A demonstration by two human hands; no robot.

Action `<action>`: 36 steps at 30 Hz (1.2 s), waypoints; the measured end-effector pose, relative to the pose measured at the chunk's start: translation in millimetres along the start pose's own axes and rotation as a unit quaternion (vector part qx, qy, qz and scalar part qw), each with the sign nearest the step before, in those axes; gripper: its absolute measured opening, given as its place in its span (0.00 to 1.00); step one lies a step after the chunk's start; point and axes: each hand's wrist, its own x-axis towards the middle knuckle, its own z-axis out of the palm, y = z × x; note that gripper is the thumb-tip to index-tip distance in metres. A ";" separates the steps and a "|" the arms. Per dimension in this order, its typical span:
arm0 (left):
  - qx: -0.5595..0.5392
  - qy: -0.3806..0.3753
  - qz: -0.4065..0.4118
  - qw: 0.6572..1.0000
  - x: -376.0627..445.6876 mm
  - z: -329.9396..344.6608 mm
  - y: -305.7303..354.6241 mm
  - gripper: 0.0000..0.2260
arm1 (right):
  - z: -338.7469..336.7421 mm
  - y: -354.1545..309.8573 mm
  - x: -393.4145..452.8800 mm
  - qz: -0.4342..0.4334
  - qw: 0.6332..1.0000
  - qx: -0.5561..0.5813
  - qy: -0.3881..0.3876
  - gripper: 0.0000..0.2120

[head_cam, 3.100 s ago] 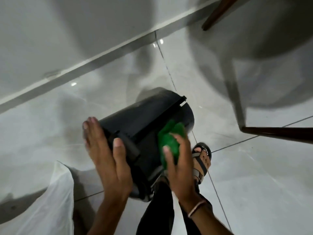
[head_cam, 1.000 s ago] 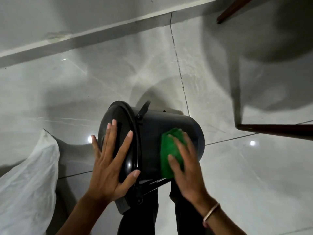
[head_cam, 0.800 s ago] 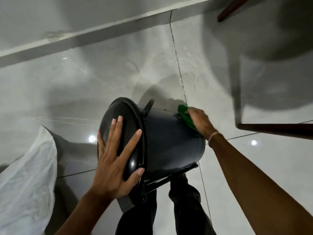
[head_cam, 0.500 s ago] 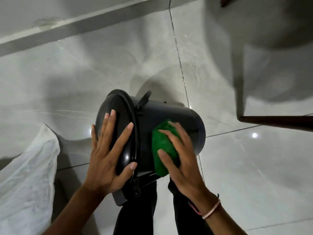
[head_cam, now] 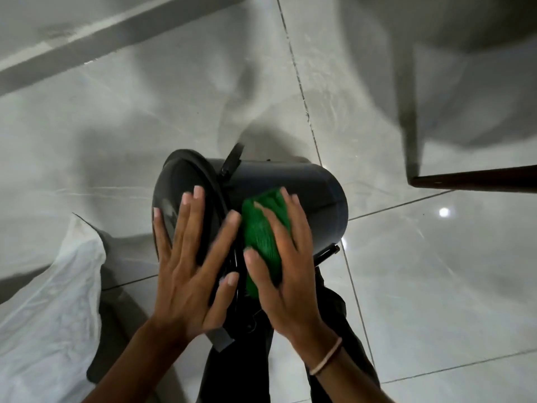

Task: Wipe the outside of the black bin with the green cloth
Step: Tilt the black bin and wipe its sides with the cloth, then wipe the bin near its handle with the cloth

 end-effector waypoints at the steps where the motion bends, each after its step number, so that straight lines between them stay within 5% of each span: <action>1: 0.012 -0.001 0.021 1.000 -1.7 0.4 1.9 0.26 | -2.8 10.5 -14.9 0.003 1.000 -0.007 0.006 0.25; 4: 0.017 0.002 0.077 0.997 7.4 0.7 3.8 0.23 | -11.3 42.8 -29.4 0.028 0.999 -0.023 0.012 0.24; 7: 0.025 0.012 0.120 0.992 17.7 -4.0 3.1 0.17 | -21.9 75.4 -9.7 0.146 0.985 0.018 0.087 0.23; 12: 0.049 -0.007 0.211 0.976 54.5 -4.2 22.5 0.13 | -63.7 108.8 58.0 0.310 0.913 0.190 0.187 0.15; 15: 0.071 -0.010 0.218 0.973 96.9 0.8 43.9 0.15 | -107.9 87.3 88.5 0.317 0.823 0.420 0.214 0.14; 18: 0.095 -0.053 0.157 0.982 145.2 -4.1 57.3 0.20 | -150.8 37.0 103.3 0.255 0.699 0.658 0.119 0.20; 21: 0.094 -0.116 -0.008 0.989 189.6 -12.9 63.2 0.25 | -172.4 -18.4 114.9 0.177 0.639 0.748 0.028 0.21; 27: 0.086 -0.065 -0.166 0.980 264.8 -2.8 39.4 0.29 | -182.9 -85.2 140.3 0.120 0.595 0.794 -0.024 0.26; 33: 0.051 -0.022 -0.176 0.983 297.6 3.7 17.0 0.20 | -187.9 -98.6 154.1 0.113 0.544 0.831 -0.033 0.34; 36: 0.034 -0.044 -0.155 0.986 296.5 -1.0 15.1 0.16 | -201.2 -108.6 153.7 0.114 0.569 0.814 -0.038 0.30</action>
